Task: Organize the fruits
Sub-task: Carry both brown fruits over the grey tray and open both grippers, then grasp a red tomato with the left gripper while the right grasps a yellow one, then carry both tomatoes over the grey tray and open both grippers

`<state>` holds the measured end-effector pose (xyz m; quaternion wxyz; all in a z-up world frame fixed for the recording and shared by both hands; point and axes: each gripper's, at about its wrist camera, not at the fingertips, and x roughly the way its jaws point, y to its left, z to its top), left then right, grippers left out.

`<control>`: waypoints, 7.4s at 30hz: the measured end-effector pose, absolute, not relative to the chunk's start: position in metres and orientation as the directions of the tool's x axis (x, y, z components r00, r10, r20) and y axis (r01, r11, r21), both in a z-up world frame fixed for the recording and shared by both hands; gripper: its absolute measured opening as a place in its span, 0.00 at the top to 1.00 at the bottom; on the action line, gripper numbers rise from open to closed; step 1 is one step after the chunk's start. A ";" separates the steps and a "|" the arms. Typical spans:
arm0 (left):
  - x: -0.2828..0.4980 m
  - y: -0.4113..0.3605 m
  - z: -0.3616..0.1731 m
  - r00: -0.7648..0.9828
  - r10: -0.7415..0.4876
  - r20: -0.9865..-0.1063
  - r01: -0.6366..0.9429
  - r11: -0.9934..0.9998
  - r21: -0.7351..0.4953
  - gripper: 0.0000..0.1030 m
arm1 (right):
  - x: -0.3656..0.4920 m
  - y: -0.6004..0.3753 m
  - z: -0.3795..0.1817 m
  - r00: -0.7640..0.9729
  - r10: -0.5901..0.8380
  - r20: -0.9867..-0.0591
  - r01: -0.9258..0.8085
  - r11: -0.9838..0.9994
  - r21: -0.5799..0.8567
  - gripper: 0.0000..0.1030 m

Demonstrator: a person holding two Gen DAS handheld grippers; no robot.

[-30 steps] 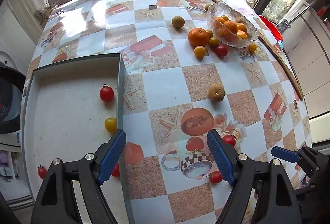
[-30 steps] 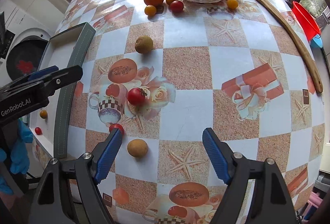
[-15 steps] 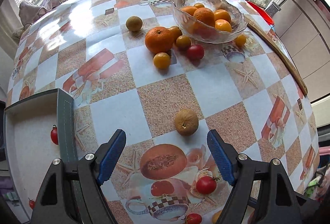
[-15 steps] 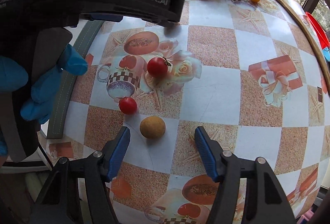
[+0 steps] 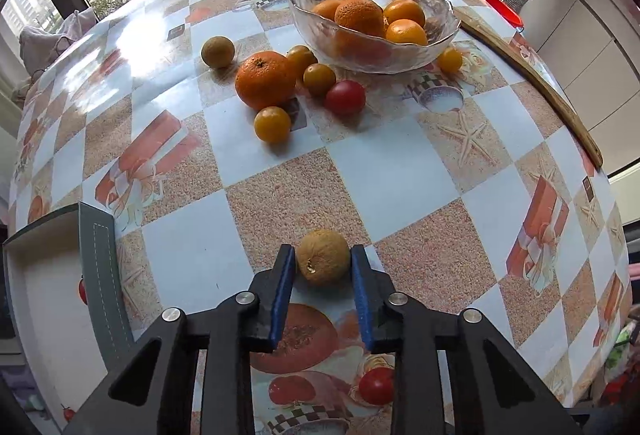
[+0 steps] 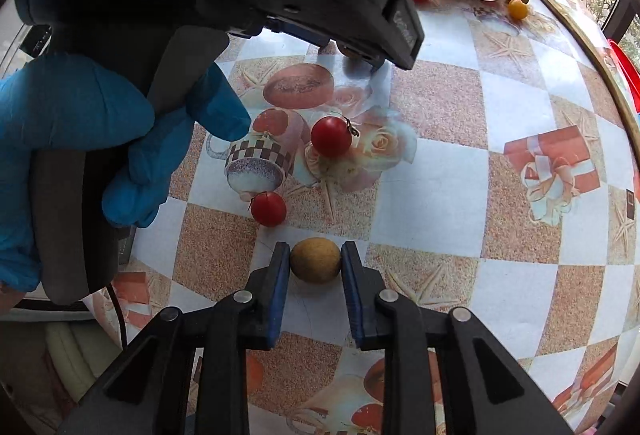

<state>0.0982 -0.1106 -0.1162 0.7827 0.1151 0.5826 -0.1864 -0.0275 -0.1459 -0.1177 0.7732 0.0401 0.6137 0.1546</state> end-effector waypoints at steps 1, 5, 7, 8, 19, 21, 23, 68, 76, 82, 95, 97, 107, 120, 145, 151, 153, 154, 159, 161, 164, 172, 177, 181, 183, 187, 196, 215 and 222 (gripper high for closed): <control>0.098 -0.109 -0.115 0.246 -0.173 -0.954 0.422 0.905 -0.055 0.73 | -0.028 -0.151 -0.117 0.195 0.298 -0.934 -0.176 0.948 0.266 0.72; 0.089 -0.096 -0.102 0.261 -0.220 -0.940 0.401 0.911 -0.102 0.73 | -0.027 -0.168 -0.112 0.190 0.316 -0.930 -0.120 0.947 0.297 0.72; 0.084 -0.088 -0.095 0.271 -0.230 -0.935 0.387 0.915 -0.113 0.73 | -0.022 -0.173 -0.110 0.186 0.327 -0.926 -0.086 0.945 0.317 0.72; 0.082 -0.084 -0.092 0.276 -0.234 -0.932 0.380 0.917 -0.118 0.73 | -0.017 -0.174 -0.110 0.187 0.329 -0.926 -0.074 0.944 0.320 0.73; 0.050 -0.020 -0.062 0.343 -0.214 -0.915 0.262 0.957 -0.126 0.73 | 0.007 -0.193 -0.097 0.199 0.348 -0.916 -0.063 0.938 0.342 0.73; 0.042 -0.004 -0.060 0.352 -0.197 -0.915 0.234 0.965 -0.117 0.73 | 0.010 -0.189 -0.094 0.202 0.350 -0.915 -0.077 0.937 0.342 0.73; 0.035 0.013 -0.057 0.357 -0.176 -0.917 0.203 0.973 -0.107 0.73 | 0.014 -0.183 -0.088 0.202 0.353 -0.914 -0.098 0.935 0.340 0.72; 0.075 0.182 -0.114 0.332 0.059 -0.941 -0.161 0.987 0.006 0.73 | 0.168 0.050 -0.108 0.137 0.338 -0.931 -0.399 0.879 0.260 0.72; 0.075 0.180 -0.116 0.337 0.067 -0.939 -0.144 0.989 0.019 0.73 | 0.169 0.056 -0.120 0.129 0.302 -0.944 -0.408 0.884 0.227 0.72; 0.076 0.177 -0.116 0.335 0.077 -0.939 -0.122 0.992 0.037 0.72 | 0.171 0.053 -0.122 0.116 0.329 -0.937 -0.388 0.884 0.262 0.71; 0.068 0.167 -0.091 0.418 -0.008 -0.908 -0.088 0.995 -0.050 0.17 | 0.160 0.013 -0.073 0.207 0.430 -0.879 -0.324 0.878 0.353 0.17; 0.067 0.160 -0.086 0.402 -0.051 -0.914 -0.061 0.995 -0.082 0.17 | 0.152 -0.002 -0.066 0.232 0.426 -0.874 -0.306 0.885 0.350 0.16; 0.042 0.093 -0.067 0.359 -0.121 -0.925 0.046 0.993 -0.112 0.17 | 0.087 -0.138 -0.062 0.291 0.280 -0.915 -0.117 0.959 0.257 0.16; 0.024 0.014 -0.054 0.341 -0.094 -0.935 -0.077 0.989 -0.127 0.17 | 0.064 -0.263 -0.075 0.246 0.237 -0.940 -0.045 0.971 0.233 0.16; -0.011 -0.036 -0.082 0.295 0.014 -0.955 -0.027 1.000 0.007 0.17 | 0.109 -0.303 -0.092 0.349 0.160 -0.923 -0.031 0.987 0.160 0.16; -0.019 -0.049 -0.079 0.321 0.012 -0.947 0.035 0.999 0.025 0.17 | 0.140 -0.302 -0.100 0.379 0.080 -0.922 -0.048 0.997 0.066 0.16; -0.020 -0.053 -0.085 0.320 0.020 -0.947 0.043 0.998 0.035 0.17 | 0.148 -0.301 -0.099 0.394 0.083 -0.915 -0.054 0.996 0.068 0.16; -0.020 -0.054 -0.087 0.322 0.018 -0.946 0.036 0.999 0.031 0.17 | 0.153 -0.301 -0.100 0.400 0.084 -0.913 -0.057 0.996 0.067 0.17; -0.021 -0.059 -0.100 0.306 -0.005 -0.952 0.014 1.000 0.000 0.17 | 0.173 -0.294 -0.105 0.404 0.082 -0.911 -0.103 0.994 0.044 0.38; -0.020 -0.061 -0.104 0.306 -0.012 -0.952 0.013 1.000 -0.008 0.17 | 0.179 -0.291 -0.107 0.406 0.087 -0.910 -0.128 0.991 0.038 0.43; -0.017 -0.063 -0.109 0.309 -0.013 -0.951 0.013 1.000 -0.009 0.18 | 0.186 -0.287 -0.110 0.420 0.092 -0.903 -0.158 0.987 0.027 0.43; -0.010 -0.061 -0.125 0.274 -0.027 -0.961 -0.027 0.999 -0.036 0.32 | 0.182 -0.284 -0.108 0.456 0.089 -0.885 -0.217 0.976 -0.014 0.72; -0.009 -0.075 -0.122 0.267 -0.022 -0.964 0.051 0.999 -0.008 0.59 | 0.172 -0.286 -0.103 0.424 0.132 -0.896 -0.213 0.976 0.042 0.79; -0.011 -0.080 -0.121 0.254 -0.060 -0.965 0.088 0.995 -0.039 0.80 | 0.152 -0.283 -0.097 0.381 0.181 -0.907 -0.207 0.973 0.107 0.79; -0.011 -0.076 -0.120 0.241 -0.105 -0.965 0.078 0.993 -0.089 0.80 | 0.138 -0.280 -0.094 0.360 0.204 -0.910 -0.209 0.969 0.135 0.79; -0.012 -0.061 -0.115 0.224 -0.170 -0.960 0.017 0.985 -0.171 0.80 | 0.115 -0.276 -0.092 0.314 0.253 -0.915 -0.192 0.961 0.199 0.79; -0.006 -0.038 -0.094 0.252 -0.203 -0.946 0.049 0.979 -0.198 0.80 | 0.083 -0.253 -0.088 0.258 0.307 -0.916 -0.176 0.947 0.267 0.79; 0.008 0.106 -0.060 0.323 -0.191 -0.927 0.080 0.981 -0.174 0.80 | 0.060 -0.107 -0.062 0.273 0.356 -0.894 -0.168 0.932 0.320 0.79; 0.034 0.164 -0.077 0.341 -0.117 -0.933 0.002 0.992 -0.124 0.80 | 0.075 -0.031 -0.069 0.223 0.406 -0.886 -0.226 0.906 0.358 0.79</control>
